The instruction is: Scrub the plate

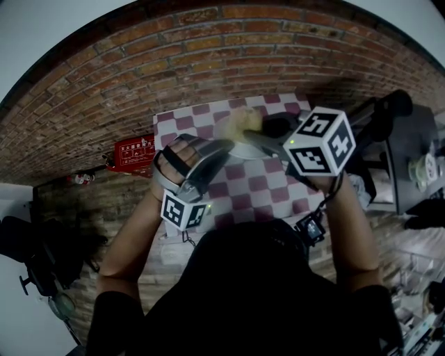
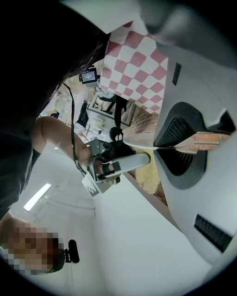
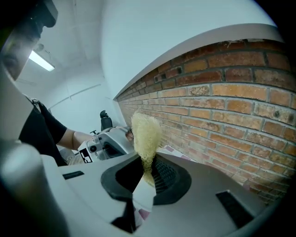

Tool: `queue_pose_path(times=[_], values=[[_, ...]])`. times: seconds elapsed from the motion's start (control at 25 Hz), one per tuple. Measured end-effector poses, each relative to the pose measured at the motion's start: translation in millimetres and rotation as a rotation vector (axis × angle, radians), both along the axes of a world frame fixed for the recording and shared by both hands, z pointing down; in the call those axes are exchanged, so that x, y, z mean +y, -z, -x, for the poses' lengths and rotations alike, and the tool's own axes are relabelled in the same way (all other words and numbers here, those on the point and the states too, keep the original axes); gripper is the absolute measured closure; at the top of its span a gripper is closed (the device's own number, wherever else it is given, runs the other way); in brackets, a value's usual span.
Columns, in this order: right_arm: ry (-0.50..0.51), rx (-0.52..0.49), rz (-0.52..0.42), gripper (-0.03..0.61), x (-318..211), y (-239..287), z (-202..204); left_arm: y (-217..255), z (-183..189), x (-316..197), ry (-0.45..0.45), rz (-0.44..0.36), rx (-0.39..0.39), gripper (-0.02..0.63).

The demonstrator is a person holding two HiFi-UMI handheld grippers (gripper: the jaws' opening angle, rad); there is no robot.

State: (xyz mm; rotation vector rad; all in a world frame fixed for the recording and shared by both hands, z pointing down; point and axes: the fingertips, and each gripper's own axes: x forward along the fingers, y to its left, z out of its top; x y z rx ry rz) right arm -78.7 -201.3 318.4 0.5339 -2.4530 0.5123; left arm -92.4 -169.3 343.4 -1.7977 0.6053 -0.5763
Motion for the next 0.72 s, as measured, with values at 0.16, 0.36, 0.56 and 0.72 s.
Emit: queue_pose_path(times=[0.16,0.36,0.56,0.72], values=[[-0.004,-0.004,0.008,0.534,8.0,-0.3,-9.3,-2.7,3.5,-2.1,0.008,-0.003,-0.004,0.589],[-0.047,0.007,0.035,0.534,9.0,-9.7,-37.6,-8.9,11.0,-11.3,0.040,0.012,-0.011,0.589],[-0.114,0.042,0.064,0.532,-3.1,-32.3,-66.7,-10.5,12.0,-11.3,0.046,0.015,-0.016,0.589],[-0.165,0.067,0.076,0.533,-23.2,-48.8,-81.3,-8.6,1.5,-1.1,0.009,0.021,-0.012,0.589]])
